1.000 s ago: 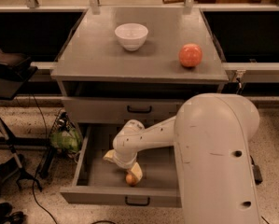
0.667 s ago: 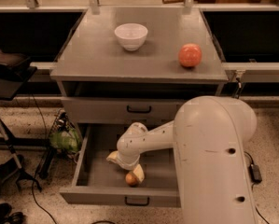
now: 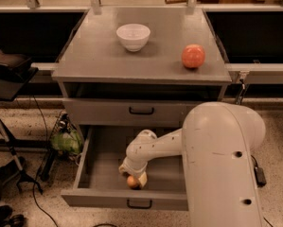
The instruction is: Pick orange from middle drawer and place on counter
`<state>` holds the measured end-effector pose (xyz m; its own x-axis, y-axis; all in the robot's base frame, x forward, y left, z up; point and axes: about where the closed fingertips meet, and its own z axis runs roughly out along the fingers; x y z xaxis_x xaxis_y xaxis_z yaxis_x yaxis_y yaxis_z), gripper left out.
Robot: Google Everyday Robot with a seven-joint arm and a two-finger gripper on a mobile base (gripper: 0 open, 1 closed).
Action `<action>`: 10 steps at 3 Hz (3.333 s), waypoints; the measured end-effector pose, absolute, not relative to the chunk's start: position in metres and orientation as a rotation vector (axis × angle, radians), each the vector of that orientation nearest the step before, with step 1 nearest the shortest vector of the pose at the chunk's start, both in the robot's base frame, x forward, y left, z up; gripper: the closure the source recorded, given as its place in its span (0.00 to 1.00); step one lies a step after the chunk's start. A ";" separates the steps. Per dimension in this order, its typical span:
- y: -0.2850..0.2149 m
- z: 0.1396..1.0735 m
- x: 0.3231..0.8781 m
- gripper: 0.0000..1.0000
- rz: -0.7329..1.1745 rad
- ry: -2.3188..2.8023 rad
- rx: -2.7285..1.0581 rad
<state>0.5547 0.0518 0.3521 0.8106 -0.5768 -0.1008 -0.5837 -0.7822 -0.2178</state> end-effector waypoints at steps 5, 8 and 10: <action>0.000 0.480 0.552 1.00 0.162 1.039 -2.661; -0.072 0.699 0.560 1.00 -0.075 1.070 -2.593; -0.054 0.856 0.557 1.00 -0.180 0.860 -2.561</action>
Offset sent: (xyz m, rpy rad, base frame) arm 0.0034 -0.0258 0.0262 0.0094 0.0830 -0.1075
